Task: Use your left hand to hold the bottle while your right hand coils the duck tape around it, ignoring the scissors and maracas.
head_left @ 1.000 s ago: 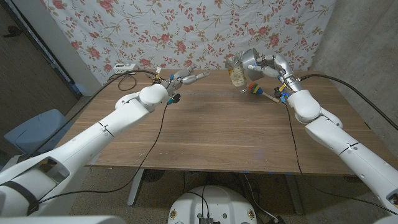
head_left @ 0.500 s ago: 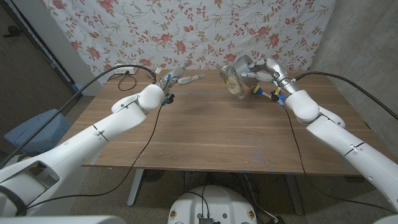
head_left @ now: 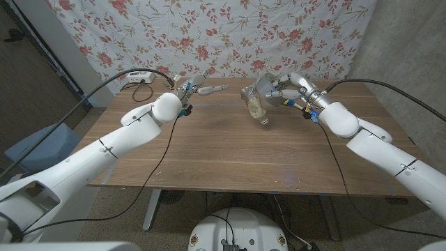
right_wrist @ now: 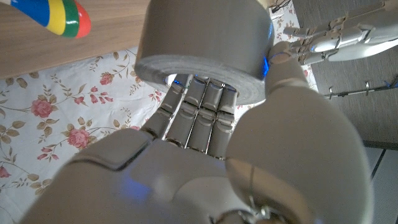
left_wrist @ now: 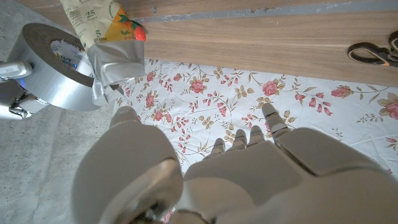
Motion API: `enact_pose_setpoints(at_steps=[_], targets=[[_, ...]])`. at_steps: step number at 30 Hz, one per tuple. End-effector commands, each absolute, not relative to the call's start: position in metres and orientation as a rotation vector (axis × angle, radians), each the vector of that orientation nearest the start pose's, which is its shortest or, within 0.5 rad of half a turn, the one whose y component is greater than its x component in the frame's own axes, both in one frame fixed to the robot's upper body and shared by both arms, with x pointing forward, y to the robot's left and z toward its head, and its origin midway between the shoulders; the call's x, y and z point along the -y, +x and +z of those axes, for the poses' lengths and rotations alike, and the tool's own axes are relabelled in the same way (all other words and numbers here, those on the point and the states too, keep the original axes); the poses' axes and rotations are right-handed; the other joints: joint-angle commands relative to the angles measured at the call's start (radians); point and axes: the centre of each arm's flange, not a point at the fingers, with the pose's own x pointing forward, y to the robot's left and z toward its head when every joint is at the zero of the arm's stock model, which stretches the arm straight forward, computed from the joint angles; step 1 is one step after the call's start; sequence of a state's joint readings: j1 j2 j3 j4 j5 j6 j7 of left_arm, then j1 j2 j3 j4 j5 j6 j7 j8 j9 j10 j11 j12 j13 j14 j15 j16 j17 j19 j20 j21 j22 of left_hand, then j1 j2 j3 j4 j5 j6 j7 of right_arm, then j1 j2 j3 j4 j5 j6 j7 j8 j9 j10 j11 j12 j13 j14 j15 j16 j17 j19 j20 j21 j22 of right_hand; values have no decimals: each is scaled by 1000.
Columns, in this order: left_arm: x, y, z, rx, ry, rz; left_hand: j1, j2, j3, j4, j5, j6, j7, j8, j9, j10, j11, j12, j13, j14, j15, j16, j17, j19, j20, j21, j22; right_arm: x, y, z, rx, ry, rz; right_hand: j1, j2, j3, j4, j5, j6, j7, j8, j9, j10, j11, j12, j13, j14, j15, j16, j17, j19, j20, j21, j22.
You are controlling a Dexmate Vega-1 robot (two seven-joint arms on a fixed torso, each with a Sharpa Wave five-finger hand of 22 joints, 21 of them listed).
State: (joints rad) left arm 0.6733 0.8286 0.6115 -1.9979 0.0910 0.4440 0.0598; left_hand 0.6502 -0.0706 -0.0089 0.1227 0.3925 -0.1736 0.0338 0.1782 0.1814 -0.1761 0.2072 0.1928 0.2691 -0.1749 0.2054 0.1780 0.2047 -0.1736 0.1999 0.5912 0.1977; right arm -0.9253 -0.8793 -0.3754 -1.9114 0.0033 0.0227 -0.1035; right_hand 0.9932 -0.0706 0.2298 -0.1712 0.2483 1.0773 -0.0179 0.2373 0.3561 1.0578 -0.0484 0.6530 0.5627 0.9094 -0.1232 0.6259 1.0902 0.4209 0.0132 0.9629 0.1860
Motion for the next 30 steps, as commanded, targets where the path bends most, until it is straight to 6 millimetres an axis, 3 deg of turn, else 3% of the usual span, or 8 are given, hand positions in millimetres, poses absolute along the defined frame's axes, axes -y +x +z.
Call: enact_pose_setpoints(at_steps=[1,15,30], targets=[[-191,553,92,600,1071,-71,-6,3,-7,-1,10,-505,7,3,3,-466,1,6,1,-451,5,10,0,-530,10,-6,5,235,552,48,648,-987,306,205,213,75,28,5,13,-4,7,0,34,-19,1,3,8,-72,1,2,-4,-2,8,2],[-188,543,88,584,1083,-94,-4,2,-13,-2,15,-501,10,5,3,-464,4,10,-1,-454,5,11,-1,-529,10,-14,5,225,571,37,568,-1036,356,207,219,66,29,1,7,-6,4,2,28,-19,-2,4,-2,-73,2,-8,-10,-3,12,2],[-194,531,81,580,1078,-94,-2,1,-19,-3,21,-492,17,9,3,-458,7,14,-4,-451,5,15,-2,-525,11,-20,6,230,597,29,500,-1010,352,209,223,58,29,-2,5,-14,0,-2,21,-20,-12,-4,-12,-75,-3,-25,-17,-4,16,1]])
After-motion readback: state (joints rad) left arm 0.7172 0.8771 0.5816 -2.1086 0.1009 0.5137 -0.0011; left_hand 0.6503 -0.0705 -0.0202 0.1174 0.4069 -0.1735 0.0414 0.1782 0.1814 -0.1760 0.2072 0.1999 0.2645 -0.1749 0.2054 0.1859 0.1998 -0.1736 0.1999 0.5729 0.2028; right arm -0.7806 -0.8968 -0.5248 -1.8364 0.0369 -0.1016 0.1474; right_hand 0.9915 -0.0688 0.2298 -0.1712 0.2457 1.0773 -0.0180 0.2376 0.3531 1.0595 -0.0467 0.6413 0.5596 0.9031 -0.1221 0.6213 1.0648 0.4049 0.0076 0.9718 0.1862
